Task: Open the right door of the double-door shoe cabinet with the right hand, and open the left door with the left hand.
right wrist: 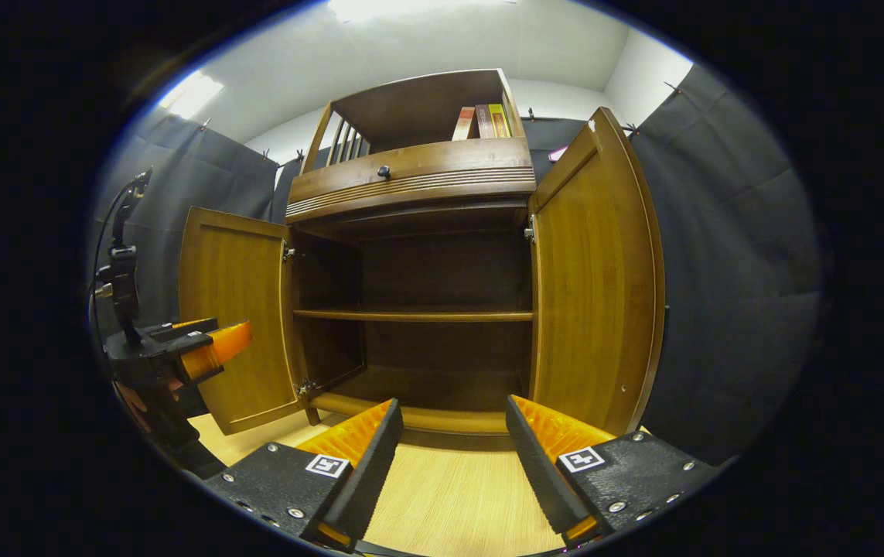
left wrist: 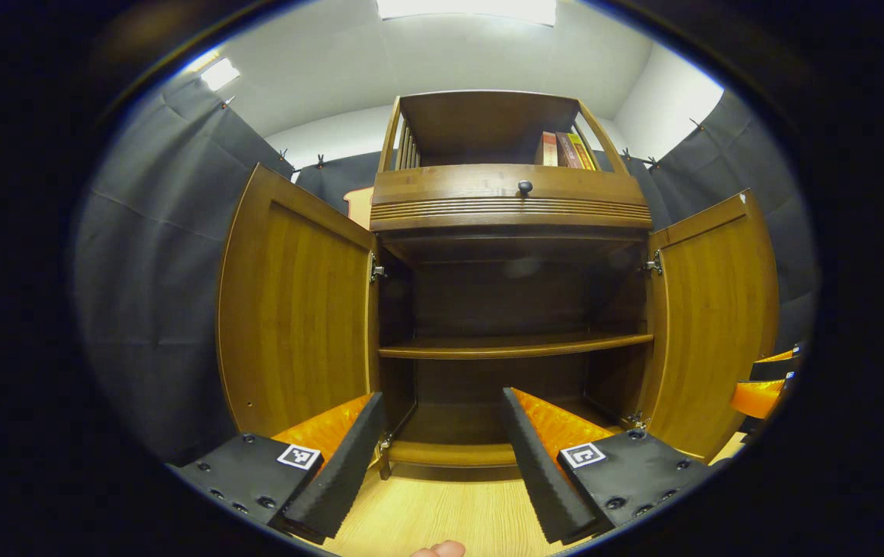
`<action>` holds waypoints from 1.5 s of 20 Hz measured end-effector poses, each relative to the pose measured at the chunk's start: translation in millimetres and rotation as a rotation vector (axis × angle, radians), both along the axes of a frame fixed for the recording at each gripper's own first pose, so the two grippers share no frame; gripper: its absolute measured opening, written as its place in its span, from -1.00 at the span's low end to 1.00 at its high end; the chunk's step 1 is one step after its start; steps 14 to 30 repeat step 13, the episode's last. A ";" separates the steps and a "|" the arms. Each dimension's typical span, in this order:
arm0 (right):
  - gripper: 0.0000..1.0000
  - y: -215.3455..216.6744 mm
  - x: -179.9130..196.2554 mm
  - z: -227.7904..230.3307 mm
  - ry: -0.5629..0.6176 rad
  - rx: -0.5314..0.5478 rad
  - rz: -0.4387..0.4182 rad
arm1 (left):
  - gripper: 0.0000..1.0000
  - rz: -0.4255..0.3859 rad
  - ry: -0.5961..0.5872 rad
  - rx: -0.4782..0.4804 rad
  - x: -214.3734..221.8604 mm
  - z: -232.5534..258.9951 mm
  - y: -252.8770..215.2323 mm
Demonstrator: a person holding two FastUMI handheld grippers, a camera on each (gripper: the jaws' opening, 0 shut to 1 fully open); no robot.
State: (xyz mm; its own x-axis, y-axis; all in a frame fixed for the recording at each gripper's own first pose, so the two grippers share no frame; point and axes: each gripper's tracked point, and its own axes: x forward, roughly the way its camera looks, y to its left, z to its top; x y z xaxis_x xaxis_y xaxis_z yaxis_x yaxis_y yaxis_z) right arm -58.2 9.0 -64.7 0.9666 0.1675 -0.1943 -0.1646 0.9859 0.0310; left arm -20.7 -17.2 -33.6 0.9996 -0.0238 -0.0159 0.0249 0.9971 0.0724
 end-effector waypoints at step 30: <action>0.67 3.6 0.5 1.7 -0.001 -0.001 -0.002 | 0.92 0.002 -0.002 -0.004 -0.3 1.4 2.6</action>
